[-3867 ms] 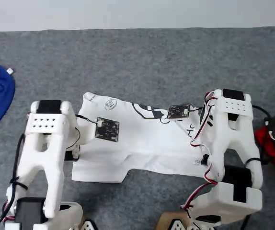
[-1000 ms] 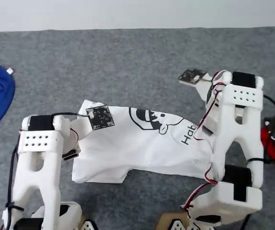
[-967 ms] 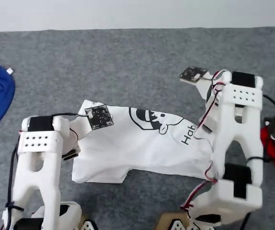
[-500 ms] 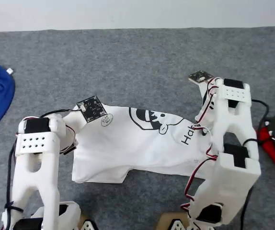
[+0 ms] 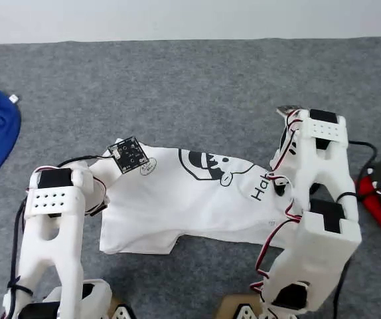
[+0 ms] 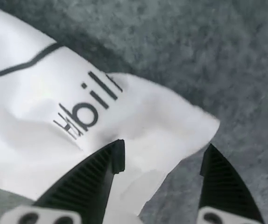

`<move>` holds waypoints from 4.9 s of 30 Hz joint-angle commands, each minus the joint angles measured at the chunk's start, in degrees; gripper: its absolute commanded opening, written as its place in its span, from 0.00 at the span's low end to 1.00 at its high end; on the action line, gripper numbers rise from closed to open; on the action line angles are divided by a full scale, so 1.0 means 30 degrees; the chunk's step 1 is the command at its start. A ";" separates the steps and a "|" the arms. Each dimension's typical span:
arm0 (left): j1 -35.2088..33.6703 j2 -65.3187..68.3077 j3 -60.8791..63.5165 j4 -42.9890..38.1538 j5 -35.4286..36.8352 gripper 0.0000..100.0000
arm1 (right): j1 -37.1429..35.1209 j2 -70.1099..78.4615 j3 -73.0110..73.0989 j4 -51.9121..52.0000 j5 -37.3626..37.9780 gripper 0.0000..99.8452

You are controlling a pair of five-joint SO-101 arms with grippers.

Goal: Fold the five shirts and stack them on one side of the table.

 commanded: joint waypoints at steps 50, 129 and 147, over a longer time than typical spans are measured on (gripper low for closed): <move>0.0000 -0.0410 0.0044 -0.0234 0.0147 0.11 | 0.3150 0.3941 -0.6418 -0.4381 0.3370 0.01; -0.3458 -0.0498 -0.3150 0.5890 1.0081 0.04 | 0.3678 -0.4264 0.3106 -0.3385 0.0498 0.13; -0.3458 -0.0440 -0.3121 0.5861 1.0081 0.04 | 0.3795 0.0220 -0.2872 -0.2330 -0.2110 0.13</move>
